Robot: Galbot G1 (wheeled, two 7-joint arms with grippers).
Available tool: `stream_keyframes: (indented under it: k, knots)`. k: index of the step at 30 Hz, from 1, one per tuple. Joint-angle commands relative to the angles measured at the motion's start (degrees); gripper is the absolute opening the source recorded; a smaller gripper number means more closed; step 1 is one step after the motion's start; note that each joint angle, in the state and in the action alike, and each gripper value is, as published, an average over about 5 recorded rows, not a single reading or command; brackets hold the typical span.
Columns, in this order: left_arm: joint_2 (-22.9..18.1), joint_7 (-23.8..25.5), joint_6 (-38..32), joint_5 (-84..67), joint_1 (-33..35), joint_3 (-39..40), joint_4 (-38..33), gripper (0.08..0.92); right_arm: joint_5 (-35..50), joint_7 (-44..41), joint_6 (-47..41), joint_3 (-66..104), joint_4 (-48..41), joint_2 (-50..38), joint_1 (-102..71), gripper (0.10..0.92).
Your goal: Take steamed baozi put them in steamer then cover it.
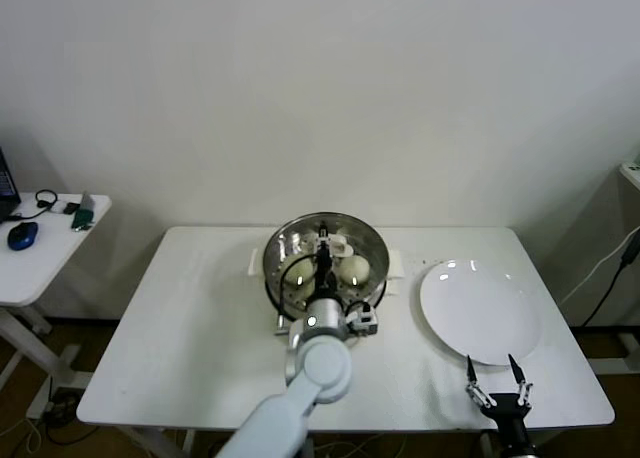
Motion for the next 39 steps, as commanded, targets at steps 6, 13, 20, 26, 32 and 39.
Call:
stream_keyframes:
  k: [6,13,20,26,32,39]
  knots:
    - [8.9,1.4,2.7,-11.6,6.0,1.1,-16.2,0.589,1.8,0.6,-3.0,-0.3,0.9,-1.5,1.1,0.823]
    - [12.4,-10.3,-0.3,-28.7,14.6,-4.9,-24.8,0.784,3.5,1.4,-3.6,-1.5,2.2,-2.0,1.4,0.823]
    - [14.4,-24.6,-11.9,-51.3,23.2,-19.6,-29.6,0.822,3.1,2.0,-3.7,-1.9,4.1,-2.1,2.1,0.823]
    - [14.2,-27.5,-28.7,-71.9,30.3,-35.9,-29.3,0.823,1.7,2.0,-3.7,-2.0,4.8,-2.0,2.0,0.823]
    - [12.3,-22.0,-41.8,-90.6,35.3,-47.6,-21.9,0.823,1.5,2.0,-3.1,-2.0,4.7,-2.0,1.8,0.823]
    - [13.0,-14.9,-54.0,-103.1,38.4,-50.7,-7.3,0.823,1.3,1.5,-2.8,-1.9,4.2,-2.2,2.0,0.823]
